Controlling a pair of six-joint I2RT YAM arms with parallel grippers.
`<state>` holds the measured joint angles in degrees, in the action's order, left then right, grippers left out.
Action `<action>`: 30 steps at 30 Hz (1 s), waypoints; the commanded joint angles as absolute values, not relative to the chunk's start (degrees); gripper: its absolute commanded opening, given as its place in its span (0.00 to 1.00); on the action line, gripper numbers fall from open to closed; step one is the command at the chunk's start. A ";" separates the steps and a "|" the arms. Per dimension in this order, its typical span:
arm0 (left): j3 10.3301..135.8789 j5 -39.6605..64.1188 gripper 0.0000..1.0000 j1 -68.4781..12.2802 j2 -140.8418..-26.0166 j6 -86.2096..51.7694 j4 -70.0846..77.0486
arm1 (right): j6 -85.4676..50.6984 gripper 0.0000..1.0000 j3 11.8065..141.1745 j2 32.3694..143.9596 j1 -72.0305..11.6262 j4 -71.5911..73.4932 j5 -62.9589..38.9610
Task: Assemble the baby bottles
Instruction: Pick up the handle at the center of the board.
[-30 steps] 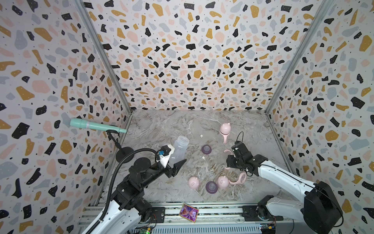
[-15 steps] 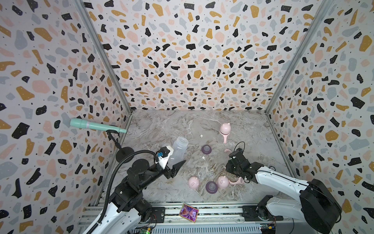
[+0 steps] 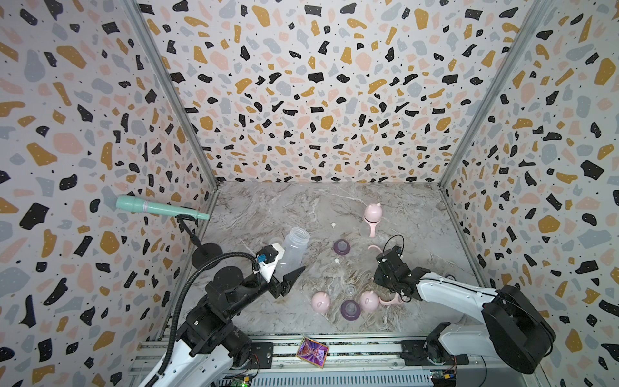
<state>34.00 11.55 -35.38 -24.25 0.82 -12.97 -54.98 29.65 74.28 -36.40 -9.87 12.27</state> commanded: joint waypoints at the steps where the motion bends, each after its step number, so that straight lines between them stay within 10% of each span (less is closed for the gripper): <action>1: 34.59 12.09 0.53 -35.24 -23.06 1.58 -12.71 | -53.63 0.23 29.88 73.18 -35.89 -13.33 14.38; 15: 34.05 13.42 0.52 -35.30 -23.24 1.19 -11.45 | -44.17 0.00 34.04 61.95 -34.63 -19.69 16.12; 30: 35.18 31.00 0.48 -35.24 -34.94 -0.31 -4.62 | -20.80 0.00 42.21 41.46 -34.80 -5.50 -5.38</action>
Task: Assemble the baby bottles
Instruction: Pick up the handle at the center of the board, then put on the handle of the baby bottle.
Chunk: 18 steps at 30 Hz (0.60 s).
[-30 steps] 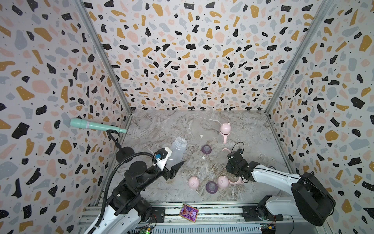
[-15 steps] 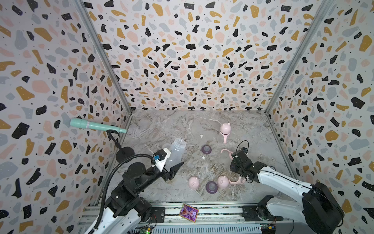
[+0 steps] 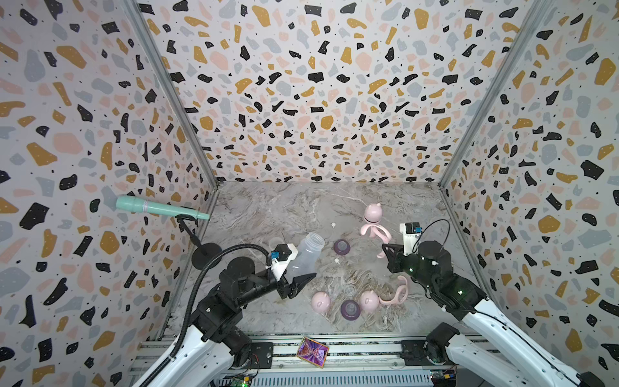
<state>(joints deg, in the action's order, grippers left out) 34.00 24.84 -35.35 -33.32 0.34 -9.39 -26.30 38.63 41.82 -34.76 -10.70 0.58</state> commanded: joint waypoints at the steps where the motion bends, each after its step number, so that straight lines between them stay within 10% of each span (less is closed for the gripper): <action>1: 35.50 32.42 0.48 -35.24 -36.01 -0.27 -4.21 | -19.98 0.00 43.27 42.01 -35.00 -4.63 -6.20; 18: 37.66 45.17 0.43 -35.33 -44.28 -4.45 7.24 | -9.76 0.00 48.25 52.93 -48.67 10.21 -3.86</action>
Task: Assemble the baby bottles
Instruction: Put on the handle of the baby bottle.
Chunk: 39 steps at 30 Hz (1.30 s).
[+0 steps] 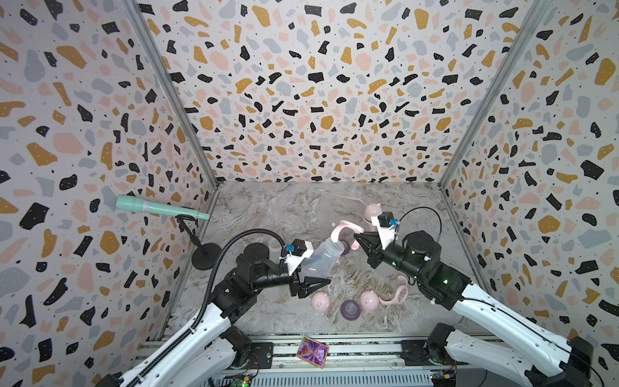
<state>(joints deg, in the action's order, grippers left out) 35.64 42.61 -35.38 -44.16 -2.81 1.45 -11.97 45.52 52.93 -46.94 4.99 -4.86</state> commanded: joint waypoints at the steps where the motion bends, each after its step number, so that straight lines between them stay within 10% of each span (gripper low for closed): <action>1: 37.70 45.28 0.43 -35.33 -44.59 -4.67 7.43 | -9.59 0.00 48.25 53.34 -49.50 11.09 -3.58; 39: 38.51 45.05 0.42 -35.33 -43.69 -11.81 12.66 | 7.70 0.00 41.61 53.74 -65.68 16.91 18.68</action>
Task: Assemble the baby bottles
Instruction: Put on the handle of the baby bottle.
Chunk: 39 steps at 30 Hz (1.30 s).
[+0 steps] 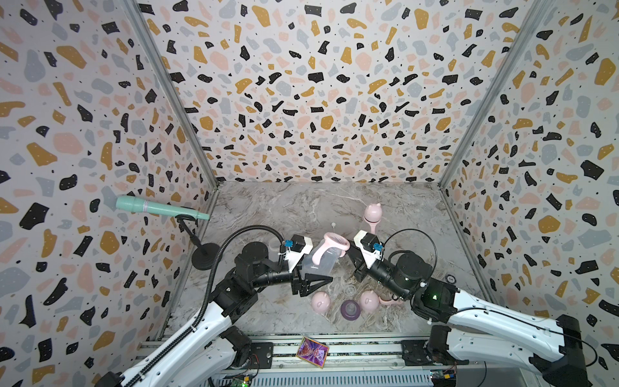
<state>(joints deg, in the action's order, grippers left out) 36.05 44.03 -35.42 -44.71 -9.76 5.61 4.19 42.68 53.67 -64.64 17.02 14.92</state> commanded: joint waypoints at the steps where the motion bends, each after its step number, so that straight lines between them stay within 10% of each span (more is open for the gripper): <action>1: 38.55 45.22 0.41 -35.33 -43.59 -11.87 12.78 | 8.15 0.00 41.43 53.87 -65.80 16.91 19.30; 18: 37.32 42.88 0.40 -35.33 -45.74 -20.11 28.74 | 10.41 0.00 41.12 58.51 -73.57 17.47 23.44; 31: 40.30 42.01 0.41 -35.33 -45.48 -9.56 12.74 | 15.50 0.00 43.59 56.57 -75.33 11.31 24.55; 39: 37.65 29.77 0.40 -35.24 -42.16 -7.07 11.21 | 7.72 0.50 45.21 54.05 -71.08 5.02 21.29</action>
<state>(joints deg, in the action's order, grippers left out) 36.53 37.32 -35.68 -44.07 -9.41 7.44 10.44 43.35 55.61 -72.27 11.92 25.63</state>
